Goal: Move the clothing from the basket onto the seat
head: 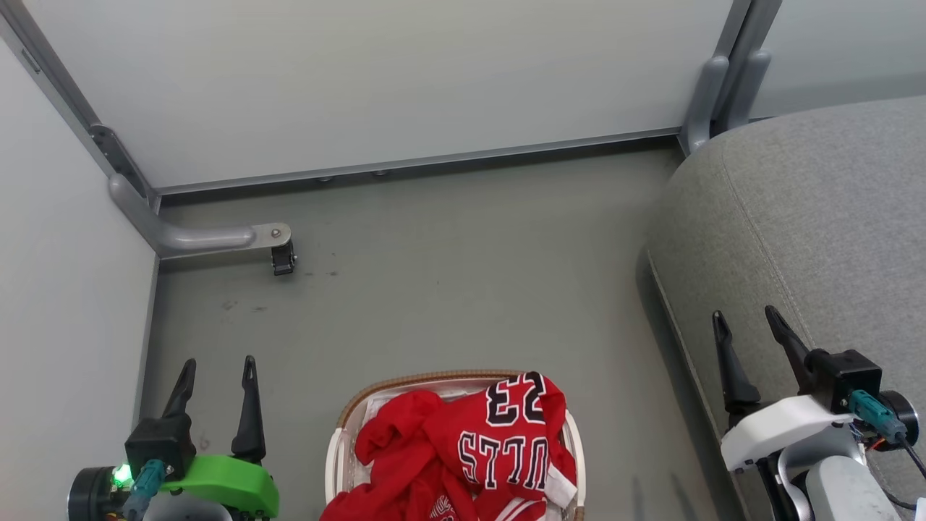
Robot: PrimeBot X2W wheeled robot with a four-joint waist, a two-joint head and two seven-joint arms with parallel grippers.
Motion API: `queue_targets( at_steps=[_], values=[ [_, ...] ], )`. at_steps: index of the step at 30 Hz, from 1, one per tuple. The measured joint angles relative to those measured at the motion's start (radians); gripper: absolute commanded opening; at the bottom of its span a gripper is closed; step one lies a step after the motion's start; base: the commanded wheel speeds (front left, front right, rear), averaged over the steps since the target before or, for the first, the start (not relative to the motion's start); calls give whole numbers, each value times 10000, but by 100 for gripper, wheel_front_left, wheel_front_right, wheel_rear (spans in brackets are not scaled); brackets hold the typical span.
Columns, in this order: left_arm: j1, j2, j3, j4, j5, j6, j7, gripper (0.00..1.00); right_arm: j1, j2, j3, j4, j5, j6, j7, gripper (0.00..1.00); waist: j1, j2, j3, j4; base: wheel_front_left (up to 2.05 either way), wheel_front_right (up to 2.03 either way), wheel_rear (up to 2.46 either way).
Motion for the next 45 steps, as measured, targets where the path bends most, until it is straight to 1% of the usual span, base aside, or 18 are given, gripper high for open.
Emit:
queue_targets(
  at_steps=[9,15,19,29,34,38,42,45],
  values=[
    [-804,-94,-428,405,454,-128,-144,100,-667,153,111,-474,-575,2,-146,100,0,0,1010,-174,0,0,0],
    [-1556,-102,-851,930,453,-173,-171,100,-1324,263,311,-817,-583,2,-146,100,0,0,1975,-337,0,0,0],
    [-2073,2,-1260,1409,453,-186,-173,100,-1740,303,451,-1047,-575,2,-148,100,1,0,2698,-457,0,0,0],
    [-3059,518,-2861,3158,274,-203,-173,100,-2366,330,811,-1239,-295,4,-146,100,1,0,4382,-785,0,0,0],
    [-3614,807,-3990,4274,67,-205,-173,100,-2581,337,895,-1269,-171,4,-146,100,1,1,5146,-966,0,0,0],
    [-4002,918,-4823,5016,-27,-205,-174,100,-2660,334,928,-1323,-65,4,-146,100,1,0,5671,-1120,0,0,0],
    [-4510,1032,-5093,5875,92,-199,-174,100,-2740,334,1089,-1411,-40,4,-146,100,2,0,6110,-1288,0,0,0],
    [-4934,1060,-5371,6562,451,-125,-173,100,-2819,334,1108,-1519,25,6,-148,100,2,0,6440,-1424,0,0,0]
  ],
)
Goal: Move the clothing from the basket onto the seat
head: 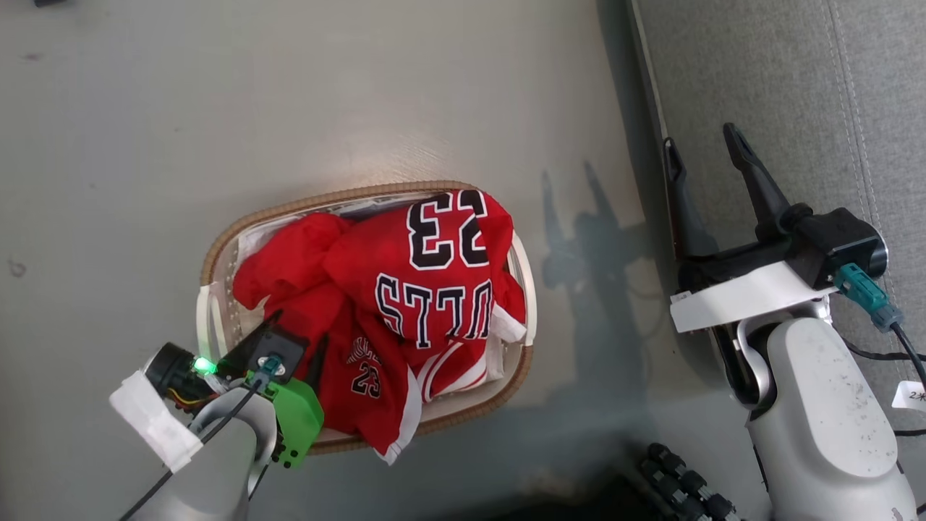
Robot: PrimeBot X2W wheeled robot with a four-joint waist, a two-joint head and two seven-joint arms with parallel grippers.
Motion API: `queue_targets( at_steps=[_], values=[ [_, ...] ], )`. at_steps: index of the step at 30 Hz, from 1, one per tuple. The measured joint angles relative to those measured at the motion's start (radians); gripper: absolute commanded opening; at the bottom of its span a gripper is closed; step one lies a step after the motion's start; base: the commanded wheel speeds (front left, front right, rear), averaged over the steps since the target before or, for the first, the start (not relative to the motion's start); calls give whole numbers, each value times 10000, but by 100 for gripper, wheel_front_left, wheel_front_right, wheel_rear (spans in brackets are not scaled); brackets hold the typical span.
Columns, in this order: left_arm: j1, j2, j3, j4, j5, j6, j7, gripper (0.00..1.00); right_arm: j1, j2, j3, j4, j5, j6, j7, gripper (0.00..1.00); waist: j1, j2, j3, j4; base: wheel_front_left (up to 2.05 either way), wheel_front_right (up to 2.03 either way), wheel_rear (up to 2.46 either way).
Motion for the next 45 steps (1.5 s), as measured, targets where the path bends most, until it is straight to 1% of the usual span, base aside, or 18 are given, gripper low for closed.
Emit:
queue_targets(
  at_steps=[5,10,12,19,20,22,25,28,31,32,33,34,40,45],
  values=[
    [-695,-29,-353,1012,307,12,0,100,-103,6,153,-176,81,0,0,100,-1,0,460,-208,0,0,0],
    [-1495,40,-711,1778,725,257,0,100,-299,0,291,-368,259,0,2,100,-1,0,928,-399,0,0,0],
    [-1743,82,-842,2038,840,355,13,100,-337,0,399,-408,366,0,2,100,-1,0,1089,-474,0,0,0],
    [-2401,92,-953,2558,857,428,90,100,-502,2,715,-585,646,0,2,100,-1,0,1521,-762,0,0,0],
    [-2433,84,-955,2598,823,424,100,91,-524,4,738,-579,702,0,2,100,-1,0,1551,-807,0,0,0],
    [-2460,79,-1097,2683,857,359,113,0,-569,6,761,-564,832,0,2,100,-1,0,1551,-886,0,0,0],
    [-2364,-6,-1014,2702,669,313,84,0,-575,2,690,-477,890,0,2,100,-1,0,1398,-945,0,0,0],
    [-2143,-109,-1016,2366,562,263,65,0,-570,4,650,-349,886,0,2,100,-1,0,1149,-945,0,0,0],
    [-1743,-111,-1045,1590,466,205,33,0,-556,4,612,-217,869,0,2,100,-1,0,774,-902,0,0,0],
    [-1616,-125,-922,1365,278,180,25,0,-551,6,619,-176,851,0,2,100,-1,0,660,-887,0,0,0],
    [-1393,-148,-686,991,-94,171,23,0,-532,2,648,-127,815,0,2,100,-1,0,508,-867,0,0,0],
    [-1200,-138,-644,725,-178,157,21,0,-514,0,738,-67,798,0,2,100,-1,0,348,-847,0,0,0],
    [-175,-65,-673,-180,-397,75,8,0,-411,13,932,309,617,0,2,100,-1,0,-674,-710,0,0,0],
    [609,-159,-470,-788,-665,48,8,0,-22,17,968,539,596,0,2,100,-2,0,-1601,-556,0,0,0]
  ],
)
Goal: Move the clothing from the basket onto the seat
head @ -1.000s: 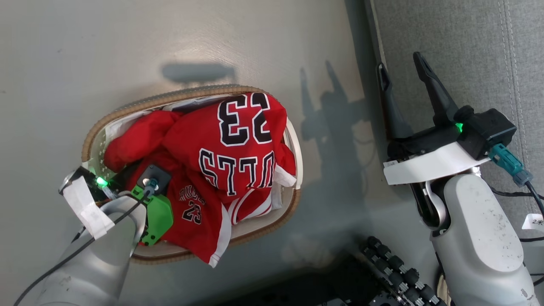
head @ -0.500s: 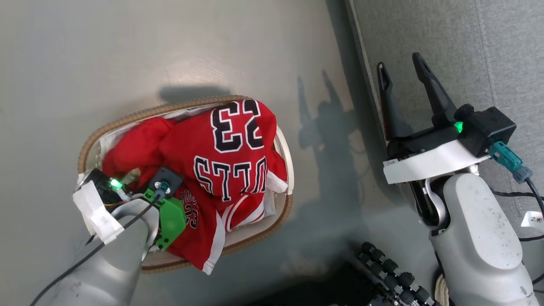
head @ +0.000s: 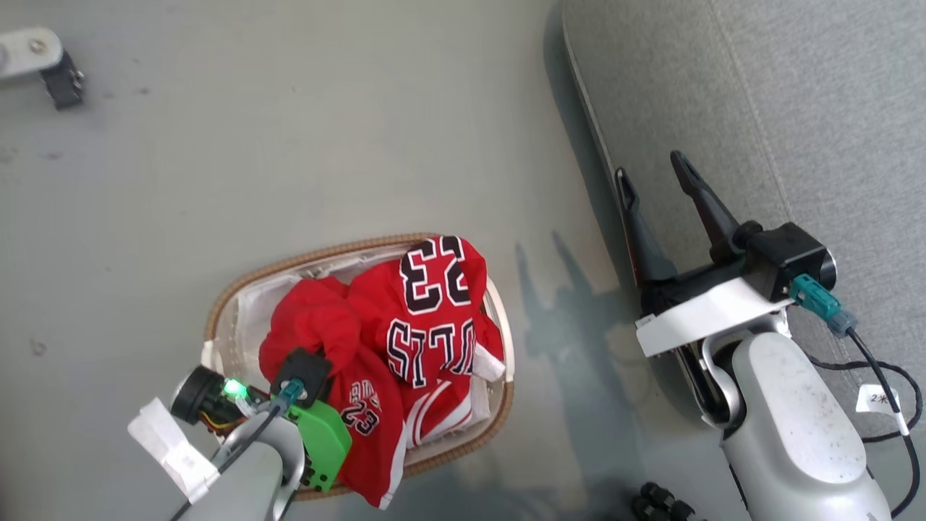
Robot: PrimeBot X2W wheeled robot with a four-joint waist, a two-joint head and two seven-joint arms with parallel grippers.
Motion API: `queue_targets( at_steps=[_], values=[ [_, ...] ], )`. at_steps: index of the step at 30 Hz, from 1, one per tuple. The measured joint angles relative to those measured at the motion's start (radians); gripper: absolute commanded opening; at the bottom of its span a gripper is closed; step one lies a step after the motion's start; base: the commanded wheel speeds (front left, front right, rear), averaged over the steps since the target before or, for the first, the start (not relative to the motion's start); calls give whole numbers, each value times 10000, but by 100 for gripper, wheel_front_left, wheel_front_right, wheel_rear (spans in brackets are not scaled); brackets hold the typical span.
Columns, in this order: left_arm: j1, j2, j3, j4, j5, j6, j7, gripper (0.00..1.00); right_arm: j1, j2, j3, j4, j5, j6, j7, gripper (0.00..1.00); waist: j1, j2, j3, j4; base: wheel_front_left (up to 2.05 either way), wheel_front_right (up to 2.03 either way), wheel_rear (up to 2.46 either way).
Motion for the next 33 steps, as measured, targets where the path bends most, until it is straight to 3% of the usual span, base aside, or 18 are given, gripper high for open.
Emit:
queue_targets(
  at_steps=[6,16,27,33],
  values=[
    [1020,-282,523,-1223,-282,309,-2,0,609,0,-245,267,-213,0,0,100,0,0,-1151,292,0,0,0],
    [2336,-700,1676,-3772,-527,316,0,0,1645,-4,-451,525,-439,0,0,100,0,0,-2880,965,0,0,0],
    [2034,-1152,2520,-6709,-706,46,0,0,2387,-2,-343,598,-500,0,0,100,-1,0,-4410,1638,0,0,0],
    [1840,-1218,2537,-7436,-918,25,-8,0,2576,-13,247,629,-295,0,0,100,-1,0,-4961,1729,0,0,0]
  ],
)
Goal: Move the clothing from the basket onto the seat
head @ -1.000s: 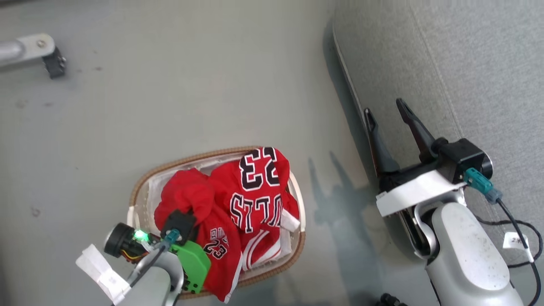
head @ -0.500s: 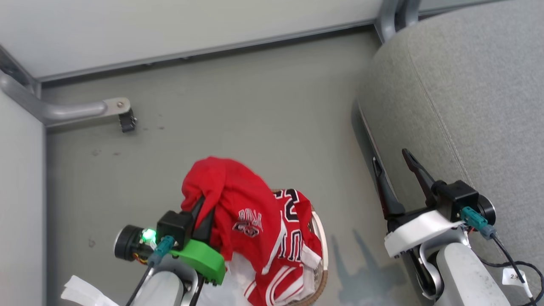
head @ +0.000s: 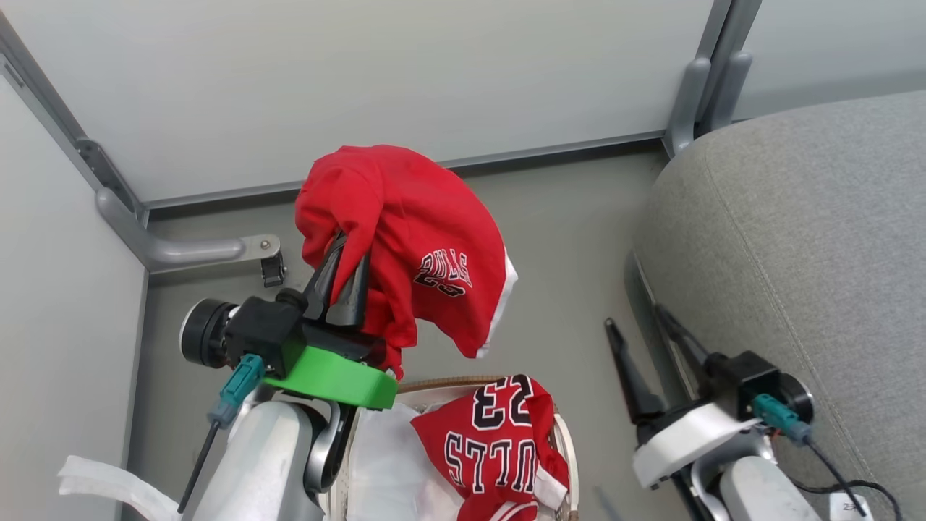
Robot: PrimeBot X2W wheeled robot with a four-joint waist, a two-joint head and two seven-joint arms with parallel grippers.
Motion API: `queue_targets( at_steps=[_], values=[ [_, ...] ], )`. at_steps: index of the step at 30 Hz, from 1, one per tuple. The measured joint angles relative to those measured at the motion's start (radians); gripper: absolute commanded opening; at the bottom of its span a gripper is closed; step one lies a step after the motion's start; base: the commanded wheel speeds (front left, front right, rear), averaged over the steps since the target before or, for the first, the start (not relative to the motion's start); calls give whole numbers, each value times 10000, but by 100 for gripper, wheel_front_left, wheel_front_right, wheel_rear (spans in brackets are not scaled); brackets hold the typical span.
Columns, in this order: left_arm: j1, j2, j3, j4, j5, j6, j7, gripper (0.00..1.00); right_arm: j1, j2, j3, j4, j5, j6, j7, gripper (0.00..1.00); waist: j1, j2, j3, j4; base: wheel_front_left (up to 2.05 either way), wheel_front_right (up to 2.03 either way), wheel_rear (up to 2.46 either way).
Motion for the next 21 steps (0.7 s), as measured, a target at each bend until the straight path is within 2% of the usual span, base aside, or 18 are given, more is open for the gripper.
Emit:
queue_targets(
  at_steps=[5,11,16,21],
  values=[
    [116,-17,-244,-119,-146,-29,0,0,-384,-40,1461,-474,-19,0,0,100,0,0,-126,-131,0,0,0],
    [254,-25,-719,-163,-500,153,0,0,-1519,-332,3457,-761,-4,2,-2,100,0,0,-109,-88,0,0,0],
    [300,-23,-1271,-136,-796,226,0,0,-2393,-274,4236,-263,-31,2,-2,100,0,0,-117,60,0,0,0],
    [337,-23,-1862,-178,-1085,378,0,0,-2888,-98,4301,828,-2,2,-2,100,0,0,-168,299,0,0,0]
  ],
)
